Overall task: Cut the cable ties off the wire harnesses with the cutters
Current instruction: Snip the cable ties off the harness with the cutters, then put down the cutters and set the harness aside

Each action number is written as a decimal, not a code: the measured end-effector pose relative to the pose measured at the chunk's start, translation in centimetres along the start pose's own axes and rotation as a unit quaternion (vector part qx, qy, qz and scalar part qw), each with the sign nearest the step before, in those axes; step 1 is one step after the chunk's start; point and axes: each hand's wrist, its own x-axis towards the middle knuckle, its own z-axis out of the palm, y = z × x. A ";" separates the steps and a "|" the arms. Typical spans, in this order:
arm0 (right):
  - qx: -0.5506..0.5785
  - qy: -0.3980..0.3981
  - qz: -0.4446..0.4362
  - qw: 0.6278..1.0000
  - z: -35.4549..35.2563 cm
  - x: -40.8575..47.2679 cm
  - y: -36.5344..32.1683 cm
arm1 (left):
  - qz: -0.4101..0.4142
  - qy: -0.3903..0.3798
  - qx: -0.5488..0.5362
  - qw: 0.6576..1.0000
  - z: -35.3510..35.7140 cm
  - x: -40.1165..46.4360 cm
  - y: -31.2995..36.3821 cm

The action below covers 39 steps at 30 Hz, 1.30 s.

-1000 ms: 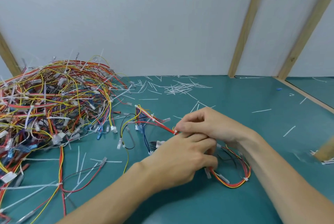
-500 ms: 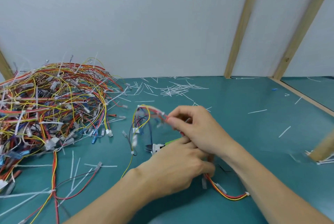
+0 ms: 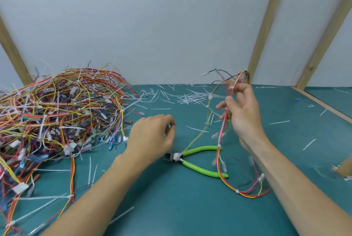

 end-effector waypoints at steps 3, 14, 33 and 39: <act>-0.203 0.054 -0.060 0.976 -0.8 2.5 0.8 | -0.056 -0.017 0.021 0.998 0.3 0.4 -1.6; -0.592 -0.090 0.034 0.800 -5.8 9.1 8.0 | -0.049 -0.053 0.058 0.996 1.8 0.2 -2.0; -0.685 -0.085 -0.015 0.723 -0.2 8.3 4.0 | -0.062 -0.063 0.073 0.993 2.8 0.1 -2.4; -0.530 -0.188 -0.026 0.827 8.4 1.2 4.0 | -0.096 -0.059 0.091 0.990 2.6 0.7 -2.2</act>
